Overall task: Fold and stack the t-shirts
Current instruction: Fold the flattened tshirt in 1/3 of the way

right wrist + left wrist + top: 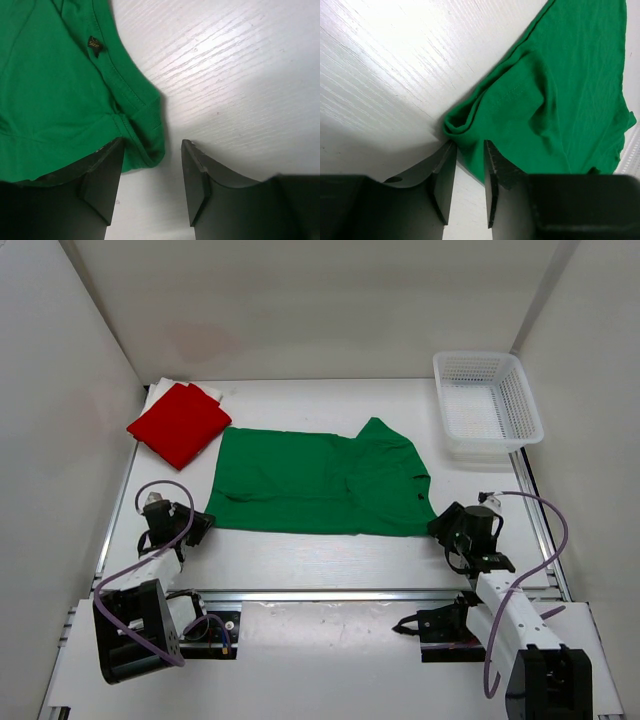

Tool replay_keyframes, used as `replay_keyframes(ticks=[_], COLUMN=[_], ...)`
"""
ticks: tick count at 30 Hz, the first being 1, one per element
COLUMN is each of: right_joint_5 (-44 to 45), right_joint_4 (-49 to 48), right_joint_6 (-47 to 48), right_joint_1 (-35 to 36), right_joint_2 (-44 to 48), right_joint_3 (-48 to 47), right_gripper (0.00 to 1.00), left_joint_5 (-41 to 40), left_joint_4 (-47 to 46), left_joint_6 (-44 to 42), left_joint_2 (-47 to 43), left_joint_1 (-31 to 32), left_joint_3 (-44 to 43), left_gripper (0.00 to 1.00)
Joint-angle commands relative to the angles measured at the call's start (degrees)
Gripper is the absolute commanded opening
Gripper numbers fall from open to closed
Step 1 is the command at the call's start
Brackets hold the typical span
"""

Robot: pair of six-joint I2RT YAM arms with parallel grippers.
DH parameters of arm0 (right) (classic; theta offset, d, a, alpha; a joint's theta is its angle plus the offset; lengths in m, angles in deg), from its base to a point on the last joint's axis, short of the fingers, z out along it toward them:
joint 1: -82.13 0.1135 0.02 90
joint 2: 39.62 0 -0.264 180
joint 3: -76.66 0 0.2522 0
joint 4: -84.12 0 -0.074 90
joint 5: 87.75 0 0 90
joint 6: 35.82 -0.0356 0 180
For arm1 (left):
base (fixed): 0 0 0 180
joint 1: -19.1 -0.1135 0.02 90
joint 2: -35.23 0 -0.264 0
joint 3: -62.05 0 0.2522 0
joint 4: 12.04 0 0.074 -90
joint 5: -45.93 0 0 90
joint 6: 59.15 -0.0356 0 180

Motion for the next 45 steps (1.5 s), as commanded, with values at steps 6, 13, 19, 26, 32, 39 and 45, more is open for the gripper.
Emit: replay_keyframes(ticks=[6,13,19,26,32,39,45], right_joint_5=[-4.53,-9.27,-9.45,-5.24,-7.26,-10.94,-21.66], right_joint_4=[-9.29,-12.02,-6.76,8.27,18.29,27.09,21.22], right_joint_6=[-0.40,-1.02,0.03,6.53,13.22,18.50,16.65], right_joint_1=[-0.88,-2.80,-1.33,0.96,-0.89,-0.88,-3.52], right_joint_2=[-5.76,-7.97,-4.81,-1.29,-8.57,-23.33,-33.53], right_joint_3=[1.56,1.13,-8.34,-33.72,-63.36,-94.67,-91.61], right_gripper=[0.35,0.06,0.00,0.00,0.00,0.00,0.00], left_joint_5=[-1.11,-1.55,3.00,16.28,29.64,38.27,31.34], left_joint_4=[-0.25,-1.66,0.26,8.89,1.70,-19.60,-8.87], left_joint_6=[-0.70,0.17,-0.52,-3.17,5.88,26.64,14.43], left_joint_2=[-0.60,-1.83,-5.26,-1.58,3.16,8.35,11.52], left_joint_1=[-1.76,0.25,3.77,4.04,-2.45,-6.77,-3.79], left_joint_3=[1.81,0.15,-9.75,-39.01,-54.77,-55.66,-55.06], left_gripper=[0.17,0.00,0.00,0.00,0.00,0.00,0.00])
